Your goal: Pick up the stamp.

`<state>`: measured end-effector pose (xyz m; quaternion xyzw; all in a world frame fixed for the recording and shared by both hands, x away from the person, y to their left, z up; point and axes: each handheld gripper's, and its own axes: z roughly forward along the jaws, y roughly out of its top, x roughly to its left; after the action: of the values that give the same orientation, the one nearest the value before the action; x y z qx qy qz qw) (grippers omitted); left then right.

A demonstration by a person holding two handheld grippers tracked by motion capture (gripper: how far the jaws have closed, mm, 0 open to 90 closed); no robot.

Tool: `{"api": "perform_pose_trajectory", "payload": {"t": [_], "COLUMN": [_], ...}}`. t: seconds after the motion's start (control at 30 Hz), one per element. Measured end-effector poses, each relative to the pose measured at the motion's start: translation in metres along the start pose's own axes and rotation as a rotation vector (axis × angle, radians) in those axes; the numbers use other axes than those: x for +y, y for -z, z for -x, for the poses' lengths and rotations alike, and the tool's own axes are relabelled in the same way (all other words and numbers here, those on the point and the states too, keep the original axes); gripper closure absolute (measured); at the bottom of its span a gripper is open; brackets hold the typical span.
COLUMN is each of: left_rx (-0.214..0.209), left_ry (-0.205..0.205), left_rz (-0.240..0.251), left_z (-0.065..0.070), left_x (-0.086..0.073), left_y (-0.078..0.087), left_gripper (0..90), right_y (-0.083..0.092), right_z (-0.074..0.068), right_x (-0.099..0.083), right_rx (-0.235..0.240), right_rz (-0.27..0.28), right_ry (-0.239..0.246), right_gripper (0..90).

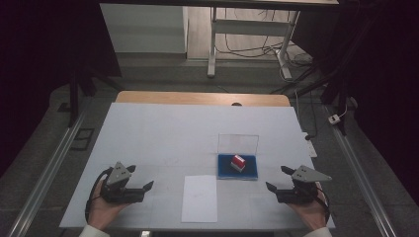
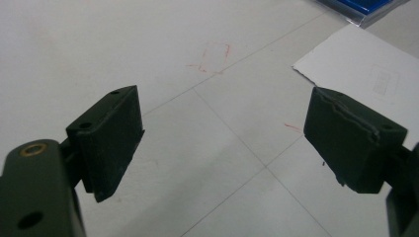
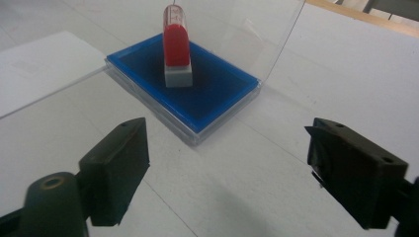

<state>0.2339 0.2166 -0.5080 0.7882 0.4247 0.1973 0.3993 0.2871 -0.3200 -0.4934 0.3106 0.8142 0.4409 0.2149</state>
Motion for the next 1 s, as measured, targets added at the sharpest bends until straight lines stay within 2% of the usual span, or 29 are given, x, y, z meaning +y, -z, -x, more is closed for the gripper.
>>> {"api": "perform_pose_trajectory", "payload": {"t": [0.07,0.47,0.73,1.0], "left_rx": [0.001,0.007,0.010,0.011], "left_ry": [-0.002,-0.012,0.003,-0.009], "left_rz": [0.000,-0.006,-0.006,-0.010], "left_z": [0.0004,-0.0004,-0.0030,-0.0001], "left_x": [0.0007,-0.0028,-0.0028,-0.0025], "left_y": [0.0002,0.0027,0.0025,0.0016], "left_gripper": [15.8,16.9,17.1,17.4], "right_y": [0.0035,0.0043,0.0042,0.0065], "right_z": [-0.0006,-0.0045,-0.0022,-0.0048], "right_x": [0.0006,0.0033,0.0029,0.0065], "right_rx": [0.000,-0.016,-0.006,0.007], "right_rz": [0.022,0.003,-0.003,-0.010], "right_ry": [0.013,0.031,0.027,0.031], "right_gripper": [20.2,23.2,25.4,26.3]}}
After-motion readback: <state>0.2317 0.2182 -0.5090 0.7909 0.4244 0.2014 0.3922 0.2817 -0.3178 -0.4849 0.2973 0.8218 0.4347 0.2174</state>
